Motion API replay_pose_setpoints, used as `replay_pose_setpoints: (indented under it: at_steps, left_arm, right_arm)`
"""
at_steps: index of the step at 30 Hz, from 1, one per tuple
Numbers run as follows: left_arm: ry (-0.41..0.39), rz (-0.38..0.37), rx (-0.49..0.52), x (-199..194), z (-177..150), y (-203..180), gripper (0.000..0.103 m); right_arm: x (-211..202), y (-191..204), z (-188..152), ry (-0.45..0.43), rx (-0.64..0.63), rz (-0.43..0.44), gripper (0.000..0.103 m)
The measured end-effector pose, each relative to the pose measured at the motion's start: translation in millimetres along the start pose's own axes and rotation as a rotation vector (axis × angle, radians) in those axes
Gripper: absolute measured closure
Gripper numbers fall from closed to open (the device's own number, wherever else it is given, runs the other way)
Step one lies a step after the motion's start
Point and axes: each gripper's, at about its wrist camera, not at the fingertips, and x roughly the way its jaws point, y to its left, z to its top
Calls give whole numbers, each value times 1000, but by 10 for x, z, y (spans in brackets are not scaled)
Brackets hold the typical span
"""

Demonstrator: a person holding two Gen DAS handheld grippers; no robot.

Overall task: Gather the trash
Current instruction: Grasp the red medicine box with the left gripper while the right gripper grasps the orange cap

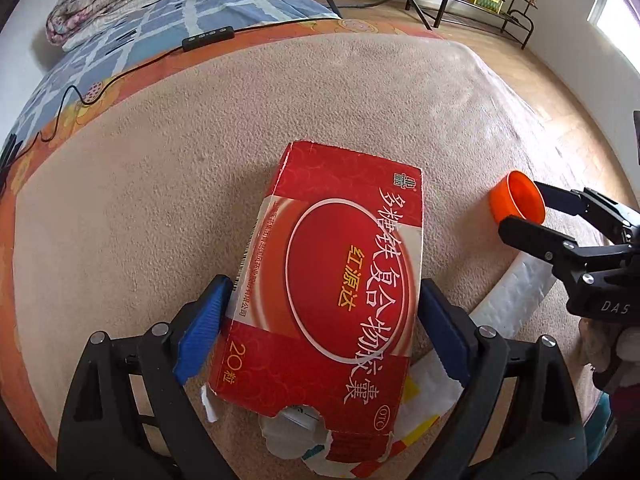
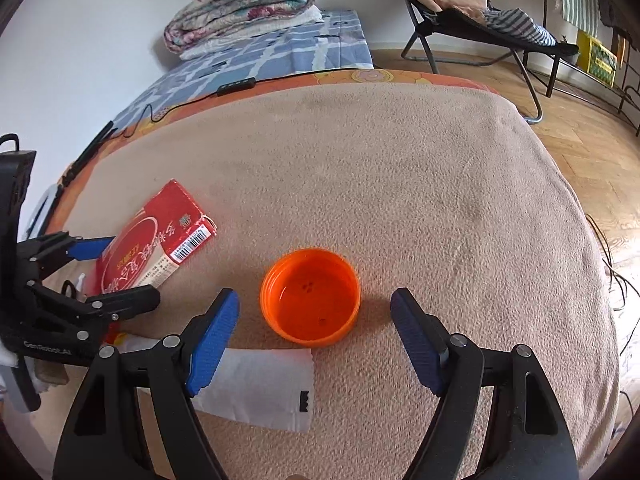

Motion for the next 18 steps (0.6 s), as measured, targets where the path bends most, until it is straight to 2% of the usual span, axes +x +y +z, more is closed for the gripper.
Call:
replay_pose_setpoints:
  at_steps: [6,10,18]
  left_arm:
    - [-36,2,-32,-71,-61,22,12]
    - [-52,29,-28,-114,-116,20,13]
    - [-84,64,-25,-276,-193,28,14]
  right_arm:
    - [-26,-37,-12,-16,-1,0,26]
    - [-38,-49,-18,-11,1,6,56]
    - [-165,-19,-14,-49,-16,-26,56]
